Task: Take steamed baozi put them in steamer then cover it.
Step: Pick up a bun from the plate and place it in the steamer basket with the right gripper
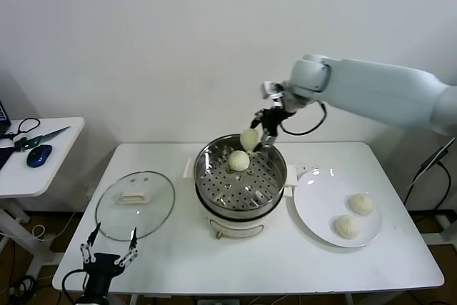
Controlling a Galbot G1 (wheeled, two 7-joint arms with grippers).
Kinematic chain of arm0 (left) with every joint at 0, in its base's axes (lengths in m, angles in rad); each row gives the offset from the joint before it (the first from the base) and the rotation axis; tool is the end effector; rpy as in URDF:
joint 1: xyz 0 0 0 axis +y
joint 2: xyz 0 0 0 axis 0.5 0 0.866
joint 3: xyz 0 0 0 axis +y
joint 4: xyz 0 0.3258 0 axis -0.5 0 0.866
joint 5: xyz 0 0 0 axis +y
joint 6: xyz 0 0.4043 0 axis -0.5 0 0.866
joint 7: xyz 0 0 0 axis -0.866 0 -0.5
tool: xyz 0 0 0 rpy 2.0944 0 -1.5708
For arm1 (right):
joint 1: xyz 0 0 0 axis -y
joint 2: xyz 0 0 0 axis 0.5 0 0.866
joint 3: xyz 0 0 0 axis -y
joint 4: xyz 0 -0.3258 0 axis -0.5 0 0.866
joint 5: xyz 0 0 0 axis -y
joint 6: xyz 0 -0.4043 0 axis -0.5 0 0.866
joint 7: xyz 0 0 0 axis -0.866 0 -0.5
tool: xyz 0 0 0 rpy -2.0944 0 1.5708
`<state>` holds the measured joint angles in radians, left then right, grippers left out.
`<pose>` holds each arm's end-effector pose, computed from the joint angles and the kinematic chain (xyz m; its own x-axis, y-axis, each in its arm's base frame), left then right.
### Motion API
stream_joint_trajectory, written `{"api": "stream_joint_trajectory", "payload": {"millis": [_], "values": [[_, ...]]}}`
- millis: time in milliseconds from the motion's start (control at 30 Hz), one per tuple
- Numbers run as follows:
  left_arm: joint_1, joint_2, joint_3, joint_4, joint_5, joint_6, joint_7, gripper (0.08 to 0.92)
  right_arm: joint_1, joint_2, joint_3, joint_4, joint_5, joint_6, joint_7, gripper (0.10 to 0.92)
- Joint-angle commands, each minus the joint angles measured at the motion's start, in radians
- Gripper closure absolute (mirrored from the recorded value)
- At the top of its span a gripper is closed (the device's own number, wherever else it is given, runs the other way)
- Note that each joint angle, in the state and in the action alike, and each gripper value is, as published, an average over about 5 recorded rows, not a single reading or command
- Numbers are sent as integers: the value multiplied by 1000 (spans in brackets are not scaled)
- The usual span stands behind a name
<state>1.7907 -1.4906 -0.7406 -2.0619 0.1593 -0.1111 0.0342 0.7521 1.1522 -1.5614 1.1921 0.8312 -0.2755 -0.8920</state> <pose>0.1693 0.0873 -0.3303 -0.9873 -0.0826 0.1355 -0.0307 0.9372 0.3475 0.5943 0.1057 -0.0515 -0.1538 -0.3723 0.9153 -0.9624 -0.1535 -0.2241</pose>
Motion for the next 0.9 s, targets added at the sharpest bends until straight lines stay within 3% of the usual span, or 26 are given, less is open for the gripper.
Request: {"api": "stream_joint_trajectory", "payload": {"millis": [33,700,900], "values": [[1,2,2,-3,2,-1,1,177,-74,168,-36,-25,50,-26,51,303],[-10,2,-9,21,4,-3,1,177,-190,207,-30,-96,-5,-19,48,298],[-15,2,-11,23,5,1,1,177,-185,187,-17,-85,-17,-22,44,226]]}}
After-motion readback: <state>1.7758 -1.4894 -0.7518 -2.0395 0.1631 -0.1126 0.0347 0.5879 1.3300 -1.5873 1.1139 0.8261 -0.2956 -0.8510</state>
